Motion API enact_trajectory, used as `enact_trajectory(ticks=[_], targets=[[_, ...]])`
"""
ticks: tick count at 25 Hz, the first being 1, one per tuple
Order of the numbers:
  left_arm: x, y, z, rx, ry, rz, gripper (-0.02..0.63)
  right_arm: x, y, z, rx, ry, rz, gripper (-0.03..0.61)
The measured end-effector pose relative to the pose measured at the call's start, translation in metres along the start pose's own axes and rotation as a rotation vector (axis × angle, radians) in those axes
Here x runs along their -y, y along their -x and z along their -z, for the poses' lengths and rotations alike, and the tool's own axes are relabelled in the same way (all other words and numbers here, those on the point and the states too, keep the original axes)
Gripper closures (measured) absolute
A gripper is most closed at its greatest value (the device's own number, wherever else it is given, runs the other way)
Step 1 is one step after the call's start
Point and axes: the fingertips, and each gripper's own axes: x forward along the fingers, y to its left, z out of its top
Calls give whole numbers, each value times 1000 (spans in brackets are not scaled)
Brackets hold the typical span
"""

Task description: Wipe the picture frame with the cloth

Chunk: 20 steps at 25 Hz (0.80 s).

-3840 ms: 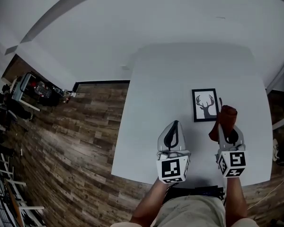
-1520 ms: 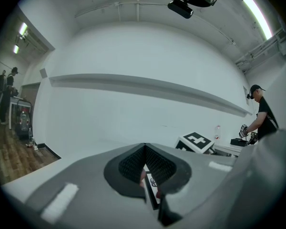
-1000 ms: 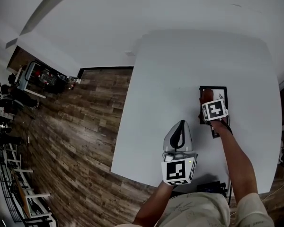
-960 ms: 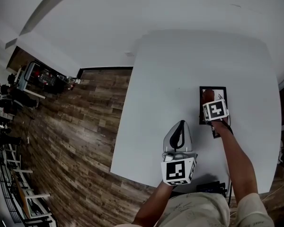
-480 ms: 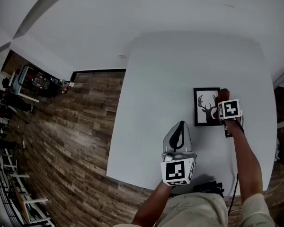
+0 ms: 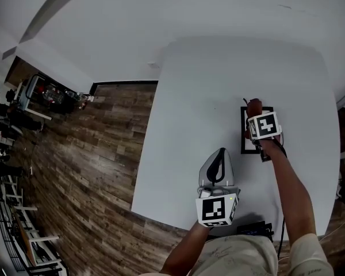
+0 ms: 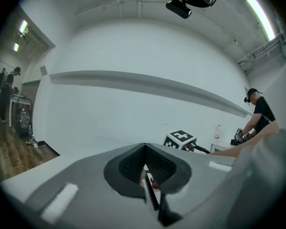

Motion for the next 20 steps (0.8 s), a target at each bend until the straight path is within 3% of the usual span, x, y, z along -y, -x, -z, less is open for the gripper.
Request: enact_trajectory(ticks=[5, 11, 20], targets=[[-6, 6, 0, -13, 6, -18, 613, -29, -29, -2, -73, 53, -36, 474], [-11, 11, 3, -30, 1, -26, 613, -21, -44, 2, -100, 34, -30, 474], [-6, 6, 3, -24, 1, -10, 613, 48, -30, 13, -119, -6, 67, 473]])
